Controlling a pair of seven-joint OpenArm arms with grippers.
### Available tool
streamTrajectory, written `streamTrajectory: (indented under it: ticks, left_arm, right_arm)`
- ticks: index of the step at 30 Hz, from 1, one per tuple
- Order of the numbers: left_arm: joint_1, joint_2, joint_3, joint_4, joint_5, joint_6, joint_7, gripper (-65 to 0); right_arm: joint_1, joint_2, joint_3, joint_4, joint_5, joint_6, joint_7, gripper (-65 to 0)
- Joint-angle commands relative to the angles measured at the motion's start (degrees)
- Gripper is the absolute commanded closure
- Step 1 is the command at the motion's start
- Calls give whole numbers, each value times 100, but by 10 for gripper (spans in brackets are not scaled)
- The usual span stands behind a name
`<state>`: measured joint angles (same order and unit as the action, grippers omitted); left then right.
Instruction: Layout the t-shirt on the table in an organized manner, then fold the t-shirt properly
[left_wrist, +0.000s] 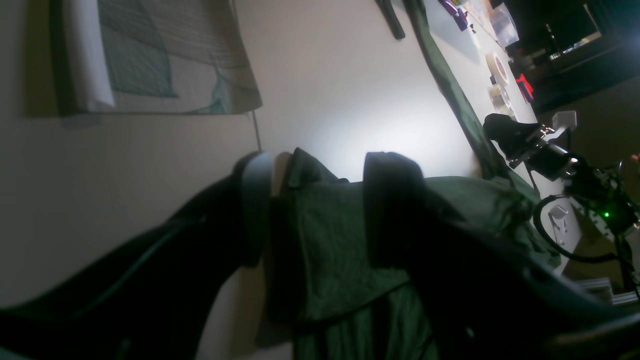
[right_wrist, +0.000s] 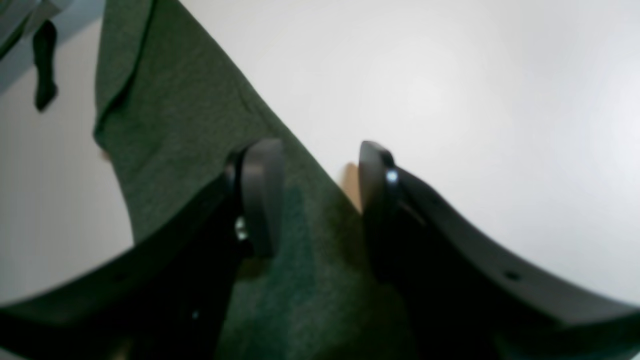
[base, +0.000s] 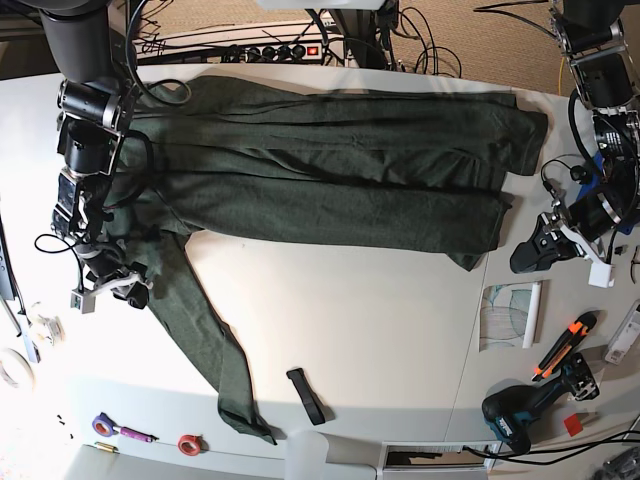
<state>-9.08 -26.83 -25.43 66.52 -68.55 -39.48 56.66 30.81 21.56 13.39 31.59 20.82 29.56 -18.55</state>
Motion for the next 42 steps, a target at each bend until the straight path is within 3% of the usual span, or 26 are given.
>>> streamTrajectory:
  ticks: [1, 15, 17, 19, 21, 23, 24, 27, 30, 42]
  left_arm:
    - [-111, -94, -26, 90, -146, -52, -120, -311]
    - [-109, -79, -26, 90, -144, -52, -120, -311]
    - [-109, -79, -26, 90, -144, -52, -120, -311]
    - [-109, -76, -26, 90, -146, -52, -120, -311]
    - [-109, -76, -26, 90, -146, -52, -120, -311]
    - [-109, -79, -26, 90, -144, -52, -120, -311]
    - [-109, -79, -26, 90, -144, -52, -120, -311]
    - [-107, -81, -26, 90, -142, -52, -114, -311]
    - [-107, -83, -26, 90, 20, -52, -105, -311]
    - [-107, -81, -26, 90, 87, -52, -109, -311]
  right_arm:
    - [107, 0, 7, 42, -81, -9, -103, -251]
    - [39, -315, 4, 42, -74, 101, -249, -244]
    - [-2, -313, 7, 42, -72, 83, -256, -160]
    - [-35, -315, 7, 44, -70, 87, -269, 0]
    - [-55, -306, 7, 44, -28, 243, -286, 0]
    - [-68, -267, 20, 44, 363, 885, -286, 0]
    - [-70, -249, 28, 44, 629, 1044, -291, 0]
    - [-109, -236, 74, 195, 1637, 1044, -857, 0]
    - [-328, -249, 136, 758, 2247, 1044, -1493, 0]
    - [-2490, -269, 133, 5309, 2149, 1044, -2269, 0]
